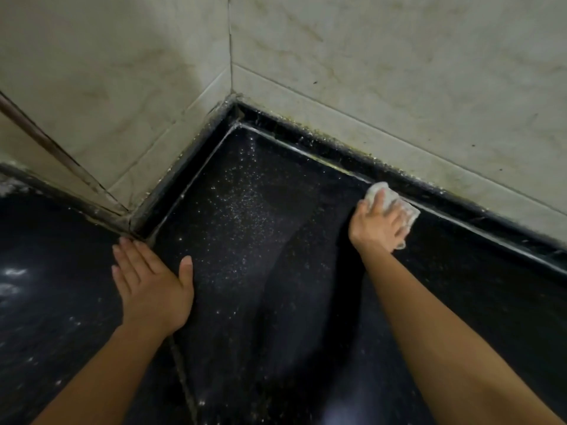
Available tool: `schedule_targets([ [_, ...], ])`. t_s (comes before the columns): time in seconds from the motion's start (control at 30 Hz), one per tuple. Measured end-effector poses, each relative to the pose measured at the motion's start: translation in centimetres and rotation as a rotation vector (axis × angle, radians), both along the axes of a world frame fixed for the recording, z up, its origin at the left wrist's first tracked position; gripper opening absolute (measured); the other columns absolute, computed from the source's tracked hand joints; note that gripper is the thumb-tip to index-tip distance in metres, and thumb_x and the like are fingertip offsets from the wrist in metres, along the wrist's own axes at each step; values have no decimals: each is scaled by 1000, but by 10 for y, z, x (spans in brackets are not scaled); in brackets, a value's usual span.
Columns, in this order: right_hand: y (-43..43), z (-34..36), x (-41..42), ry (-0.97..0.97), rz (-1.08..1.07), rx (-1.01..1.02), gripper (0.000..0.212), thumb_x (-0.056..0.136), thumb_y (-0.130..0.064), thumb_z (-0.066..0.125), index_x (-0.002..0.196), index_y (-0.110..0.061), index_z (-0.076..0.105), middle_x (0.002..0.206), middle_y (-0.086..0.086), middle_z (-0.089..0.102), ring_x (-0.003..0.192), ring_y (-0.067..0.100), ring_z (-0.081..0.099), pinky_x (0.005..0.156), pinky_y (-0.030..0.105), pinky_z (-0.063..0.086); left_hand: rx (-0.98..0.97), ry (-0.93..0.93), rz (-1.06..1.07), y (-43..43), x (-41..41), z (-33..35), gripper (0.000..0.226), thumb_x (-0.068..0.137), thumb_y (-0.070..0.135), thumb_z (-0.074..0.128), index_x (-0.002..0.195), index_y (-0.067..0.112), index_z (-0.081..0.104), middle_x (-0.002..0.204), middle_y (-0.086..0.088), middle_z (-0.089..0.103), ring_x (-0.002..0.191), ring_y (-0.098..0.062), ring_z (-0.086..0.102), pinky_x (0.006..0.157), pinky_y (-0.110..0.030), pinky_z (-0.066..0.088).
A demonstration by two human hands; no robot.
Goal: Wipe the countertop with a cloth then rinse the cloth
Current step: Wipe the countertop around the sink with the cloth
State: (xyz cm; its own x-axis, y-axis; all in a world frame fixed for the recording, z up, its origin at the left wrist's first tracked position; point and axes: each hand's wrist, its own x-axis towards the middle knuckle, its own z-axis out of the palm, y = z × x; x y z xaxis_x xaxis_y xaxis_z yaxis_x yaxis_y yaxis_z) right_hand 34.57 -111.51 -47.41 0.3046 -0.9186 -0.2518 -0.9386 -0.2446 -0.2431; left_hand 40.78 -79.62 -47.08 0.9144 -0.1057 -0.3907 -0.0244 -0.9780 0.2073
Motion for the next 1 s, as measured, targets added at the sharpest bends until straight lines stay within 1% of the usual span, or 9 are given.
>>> schedule_targets([
  [0.2, 57, 1, 86, -41, 292, 80, 55, 101, -44, 20, 153, -33, 5, 161, 7, -9, 146, 28, -16, 115, 45, -12, 4, 38, -3, -1, 1, 4, 83, 93, 55, 11, 142, -2, -24, 150, -17, -32, 139, -26, -30, 112, -36, -18],
  [0.3, 69, 1, 98, -66, 536, 107, 55, 100, -47, 20, 153, -36, 6, 161, 3, -9, 147, 23, -17, 116, 41, -14, 8, 53, -10, -2, 2, 7, 83, 92, 56, 9, 141, -2, -25, 150, -17, -33, 139, -26, -30, 111, -36, -19],
  [0.4, 76, 1, 82, -77, 855, 100, 52, 100, -49, 21, 151, -41, 12, 162, -1, -5, 147, 17, -15, 115, 36, -15, 17, 70, -16, -1, 3, 8, 83, 92, 57, 7, 141, -1, -26, 149, -17, -34, 139, -27, -31, 111, -36, -19],
  [0.5, 76, 5, 43, -102, 1097, 131, 49, 100, -51, 25, 148, -46, 19, 162, -7, 0, 146, 10, -13, 113, 30, -15, 24, 96, -19, 0, 3, 10, 83, 92, 58, 5, 141, 0, -27, 148, -17, -37, 138, -27, -32, 111, -37, -19],
  [0.6, 62, 8, 4, -53, 1268, 88, 50, 96, -59, 21, 145, -53, 15, 161, -10, 2, 146, 7, -11, 115, 29, -10, 19, 107, -24, 0, 4, 11, 84, 92, 59, 5, 141, 0, -28, 147, -16, -38, 138, -27, -33, 111, -37, -19],
  [0.67, 43, 7, -6, 9, 1222, 14, 57, 89, -68, 13, 144, -55, 12, 161, -9, 3, 147, 11, -5, 116, 30, -4, 10, 102, -23, 1, 4, 11, 84, 92, 59, 6, 141, 0, -28, 148, -16, -38, 138, -27, -33, 111, -37, -19],
  [0.73, 25, 6, 0, 31, 1058, -37, 64, 86, -71, 7, 146, -51, 11, 162, -6, 3, 148, 15, -3, 117, 33, -2, 4, 94, -21, 0, 3, 11, 83, 92, 58, 6, 141, -1, -28, 148, -17, -37, 138, -27, -33, 112, -37, -19],
  [0.87, 21, 2, 50, 43, 848, -31, 55, 98, -57, 18, 150, -44, 8, 162, -3, -4, 148, 18, -11, 119, 37, -6, 7, 90, -21, 0, 3, 9, 82, 91, 57, 4, 139, -1, -30, 146, -17, -40, 136, -27, -35, 111, -37, -19],
  [1.0, 43, -1, 86, 44, 765, -10, 57, 98, -56, 16, 152, -40, 2, 162, 2, -7, 147, 21, -12, 117, 38, -11, 6, 87, -10, 0, 4, 8, 82, 92, 57, 3, 139, -1, -31, 146, -18, -40, 136, -27, -36, 111, -36, -20],
])
